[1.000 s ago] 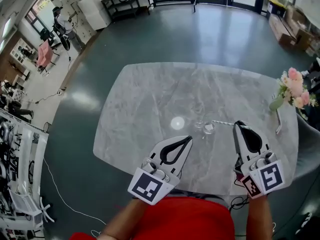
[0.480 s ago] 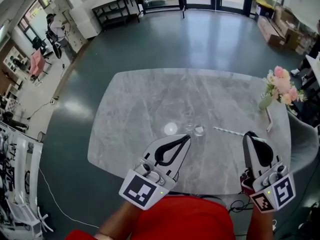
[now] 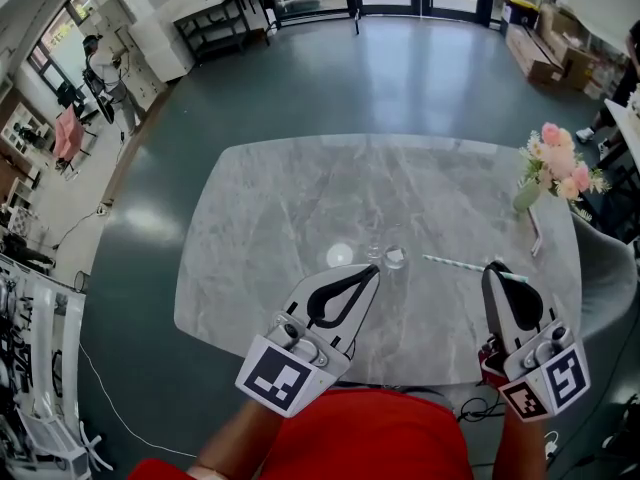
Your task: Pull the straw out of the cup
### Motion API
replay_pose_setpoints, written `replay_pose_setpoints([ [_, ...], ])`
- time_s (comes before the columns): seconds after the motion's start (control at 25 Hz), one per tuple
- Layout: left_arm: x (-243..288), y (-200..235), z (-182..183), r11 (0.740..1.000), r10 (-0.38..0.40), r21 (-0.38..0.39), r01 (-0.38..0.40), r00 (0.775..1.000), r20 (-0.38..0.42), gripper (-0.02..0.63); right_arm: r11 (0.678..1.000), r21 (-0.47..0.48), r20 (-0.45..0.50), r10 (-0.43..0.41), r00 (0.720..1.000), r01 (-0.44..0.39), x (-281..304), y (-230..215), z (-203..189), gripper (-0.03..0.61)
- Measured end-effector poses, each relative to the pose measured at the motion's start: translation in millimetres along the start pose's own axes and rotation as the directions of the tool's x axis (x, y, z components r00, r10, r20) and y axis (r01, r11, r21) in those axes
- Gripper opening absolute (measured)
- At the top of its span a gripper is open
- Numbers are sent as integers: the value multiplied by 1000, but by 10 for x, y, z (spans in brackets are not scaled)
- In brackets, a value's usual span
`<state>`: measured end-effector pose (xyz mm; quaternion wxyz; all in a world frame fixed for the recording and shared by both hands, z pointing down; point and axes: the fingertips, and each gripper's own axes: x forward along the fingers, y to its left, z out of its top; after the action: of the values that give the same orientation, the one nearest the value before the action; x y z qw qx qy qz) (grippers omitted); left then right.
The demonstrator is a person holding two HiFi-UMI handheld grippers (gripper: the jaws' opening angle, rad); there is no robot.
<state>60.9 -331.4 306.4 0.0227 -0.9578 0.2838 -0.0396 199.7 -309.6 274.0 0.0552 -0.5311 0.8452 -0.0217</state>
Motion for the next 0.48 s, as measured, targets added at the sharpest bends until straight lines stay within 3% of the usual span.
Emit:
replay_pose_setpoints([
  [0.48, -67, 28, -22, 1000, 1, -5, -1, 1000, -1, 8, 1000, -15, 9, 10, 1000, -10, 57, 78, 34, 34],
])
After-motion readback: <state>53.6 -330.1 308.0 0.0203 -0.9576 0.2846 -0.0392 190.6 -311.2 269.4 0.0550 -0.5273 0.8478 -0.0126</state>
